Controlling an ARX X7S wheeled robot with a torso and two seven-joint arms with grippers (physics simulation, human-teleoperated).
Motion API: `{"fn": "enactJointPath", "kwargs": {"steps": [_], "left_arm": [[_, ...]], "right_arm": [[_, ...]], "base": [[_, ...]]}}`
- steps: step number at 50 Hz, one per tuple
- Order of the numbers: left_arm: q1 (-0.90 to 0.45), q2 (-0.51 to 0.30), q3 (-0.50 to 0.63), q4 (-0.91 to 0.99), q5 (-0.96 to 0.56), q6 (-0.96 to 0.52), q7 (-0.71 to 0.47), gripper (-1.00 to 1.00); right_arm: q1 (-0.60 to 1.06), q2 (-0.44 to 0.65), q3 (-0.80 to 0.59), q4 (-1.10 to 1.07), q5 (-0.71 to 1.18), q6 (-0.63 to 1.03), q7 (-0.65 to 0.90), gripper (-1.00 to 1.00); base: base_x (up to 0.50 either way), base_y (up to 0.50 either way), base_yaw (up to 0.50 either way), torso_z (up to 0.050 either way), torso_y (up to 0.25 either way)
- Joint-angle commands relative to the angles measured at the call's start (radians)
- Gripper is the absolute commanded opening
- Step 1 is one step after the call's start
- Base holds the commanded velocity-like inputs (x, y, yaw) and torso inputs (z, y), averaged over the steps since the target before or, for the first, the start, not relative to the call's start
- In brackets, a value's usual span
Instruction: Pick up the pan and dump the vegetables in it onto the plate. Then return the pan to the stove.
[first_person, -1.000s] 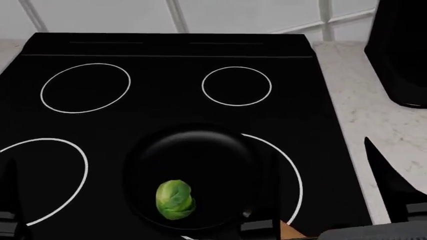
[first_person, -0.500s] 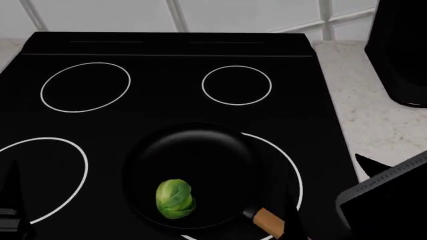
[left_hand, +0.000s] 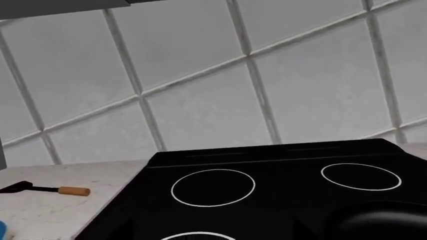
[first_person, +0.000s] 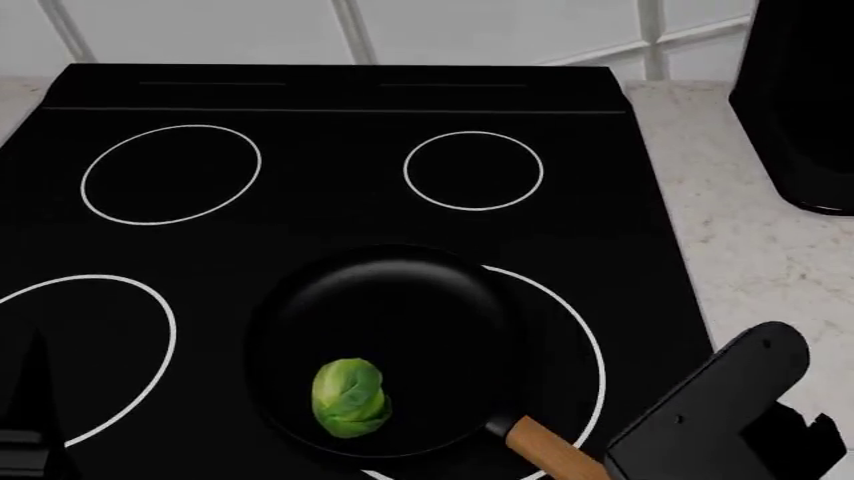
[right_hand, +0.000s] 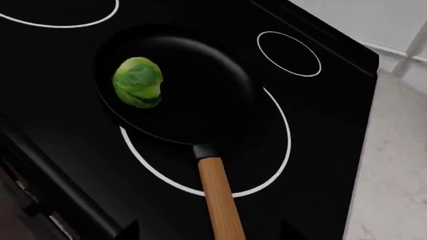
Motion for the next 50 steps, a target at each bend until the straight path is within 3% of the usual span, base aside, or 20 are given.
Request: {"fn": "enactJointPath", "kwargs": {"steps": [1,11,27,50], "left_arm": [[0.014,-0.003,0.003,0.017,0.001,0.01,-0.003,1.0],[0.032,-0.008,0.003,0.023,0.006,0.023,-0.003,1.0],[0.05,-0.009,-0.001,0.037,-0.01,0.047,0.003,1.0],[0.049,-0.012,-0.009,0.05,-0.014,0.044,-0.018,1.0]], "right_arm": [[0.09,-0.041,-0.111,0.053,-0.053,0.072,-0.082,1.0],[0.143,-0.047,-0.159,0.106,-0.162,0.067,-0.154,1.0],[0.239,-0.18,-0.43,0.299,-0.469,0.003,-0.361,1.0],[0.282,-0.21,-0.48,0.41,-0.526,-0.014,-0.403,1.0]], "base": [[0.0,0.0,0.0,0.0,0.0],[0.0,0.0,0.0,0.0,0.0],[0.0,0.0,0.0,0.0,0.0],[0.0,0.0,0.0,0.0,0.0]]}}
